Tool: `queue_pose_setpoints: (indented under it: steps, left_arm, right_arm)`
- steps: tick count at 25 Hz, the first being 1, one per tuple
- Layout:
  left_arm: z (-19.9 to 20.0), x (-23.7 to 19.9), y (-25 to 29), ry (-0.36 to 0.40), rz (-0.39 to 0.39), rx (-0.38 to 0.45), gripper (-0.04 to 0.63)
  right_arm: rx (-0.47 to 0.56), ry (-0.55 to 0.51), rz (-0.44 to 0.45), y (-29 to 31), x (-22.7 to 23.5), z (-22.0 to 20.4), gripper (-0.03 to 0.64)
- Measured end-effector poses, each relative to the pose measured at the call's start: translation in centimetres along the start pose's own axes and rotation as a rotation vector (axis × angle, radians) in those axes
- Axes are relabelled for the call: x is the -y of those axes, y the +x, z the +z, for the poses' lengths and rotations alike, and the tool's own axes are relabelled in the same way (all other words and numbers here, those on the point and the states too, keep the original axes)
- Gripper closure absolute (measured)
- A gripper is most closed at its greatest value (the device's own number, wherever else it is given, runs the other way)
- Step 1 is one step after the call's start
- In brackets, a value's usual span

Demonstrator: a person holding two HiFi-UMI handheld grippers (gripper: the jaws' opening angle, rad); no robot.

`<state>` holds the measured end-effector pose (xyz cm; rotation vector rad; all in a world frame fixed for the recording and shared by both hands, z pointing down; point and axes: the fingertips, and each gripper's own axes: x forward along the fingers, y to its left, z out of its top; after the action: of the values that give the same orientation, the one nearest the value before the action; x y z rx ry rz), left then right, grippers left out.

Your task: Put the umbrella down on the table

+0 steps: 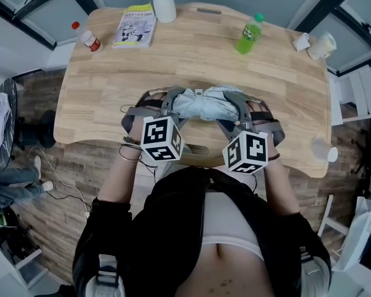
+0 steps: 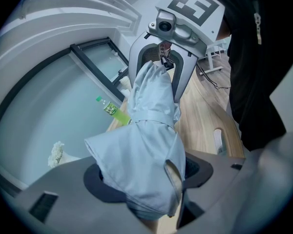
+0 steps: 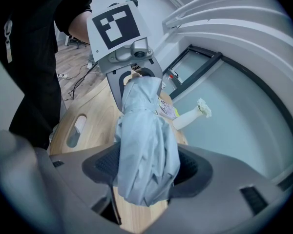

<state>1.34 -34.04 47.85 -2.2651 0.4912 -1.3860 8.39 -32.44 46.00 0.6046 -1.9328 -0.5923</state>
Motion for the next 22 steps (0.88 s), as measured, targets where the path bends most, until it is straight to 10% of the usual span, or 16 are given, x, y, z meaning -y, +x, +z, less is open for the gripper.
queue_pose_setpoints:
  steps: [22]
  left_arm:
    - [-1.3,1.3,1.2,-0.013,-0.044,-0.01,0.308]
  right_arm:
    - [-0.007,0.027,0.045,1.5,-1.6,-0.4,0.308]
